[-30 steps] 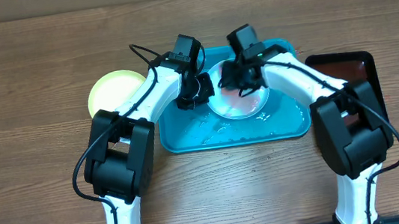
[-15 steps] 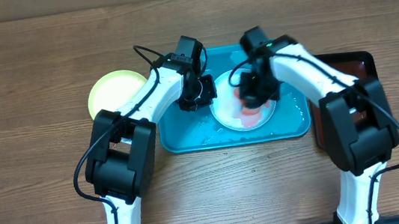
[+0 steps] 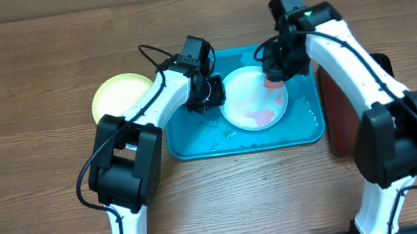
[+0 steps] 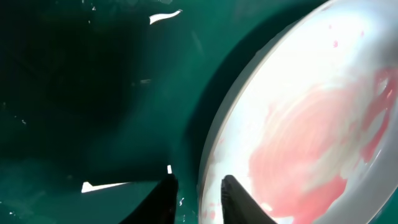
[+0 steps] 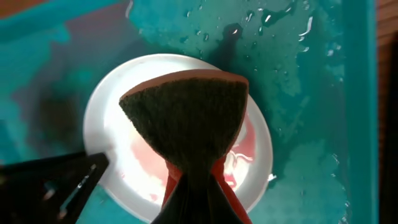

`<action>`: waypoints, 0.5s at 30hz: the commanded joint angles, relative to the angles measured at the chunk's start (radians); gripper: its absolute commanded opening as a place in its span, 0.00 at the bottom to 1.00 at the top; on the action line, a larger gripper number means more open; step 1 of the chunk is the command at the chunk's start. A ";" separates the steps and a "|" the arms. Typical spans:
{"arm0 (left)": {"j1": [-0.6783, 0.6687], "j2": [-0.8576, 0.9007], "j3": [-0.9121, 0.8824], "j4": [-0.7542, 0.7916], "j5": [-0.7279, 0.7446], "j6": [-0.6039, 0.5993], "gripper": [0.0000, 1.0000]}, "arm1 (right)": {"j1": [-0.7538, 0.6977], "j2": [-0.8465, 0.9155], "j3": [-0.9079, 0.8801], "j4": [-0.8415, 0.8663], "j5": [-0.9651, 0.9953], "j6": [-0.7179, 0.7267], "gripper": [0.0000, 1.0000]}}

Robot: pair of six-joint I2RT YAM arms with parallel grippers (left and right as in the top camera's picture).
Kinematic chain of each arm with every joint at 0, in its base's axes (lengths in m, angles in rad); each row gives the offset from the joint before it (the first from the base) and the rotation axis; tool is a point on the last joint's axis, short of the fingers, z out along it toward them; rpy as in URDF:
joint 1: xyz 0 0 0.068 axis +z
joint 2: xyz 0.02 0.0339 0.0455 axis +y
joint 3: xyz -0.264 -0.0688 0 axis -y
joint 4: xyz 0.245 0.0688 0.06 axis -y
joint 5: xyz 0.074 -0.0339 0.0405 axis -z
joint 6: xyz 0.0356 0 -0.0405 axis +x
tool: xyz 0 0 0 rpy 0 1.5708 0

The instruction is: Clean dirty plates on tray and stack at the side

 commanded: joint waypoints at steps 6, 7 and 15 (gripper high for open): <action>-0.023 0.029 -0.006 0.039 -0.013 0.008 0.15 | -0.070 -0.100 0.034 -0.056 -0.030 -0.016 0.04; -0.022 0.029 -0.006 0.042 -0.013 0.003 0.10 | -0.077 -0.106 0.034 -0.066 -0.031 -0.027 0.04; -0.021 0.027 0.025 0.057 -0.001 0.035 0.04 | -0.123 -0.125 0.034 -0.130 -0.031 -0.042 0.04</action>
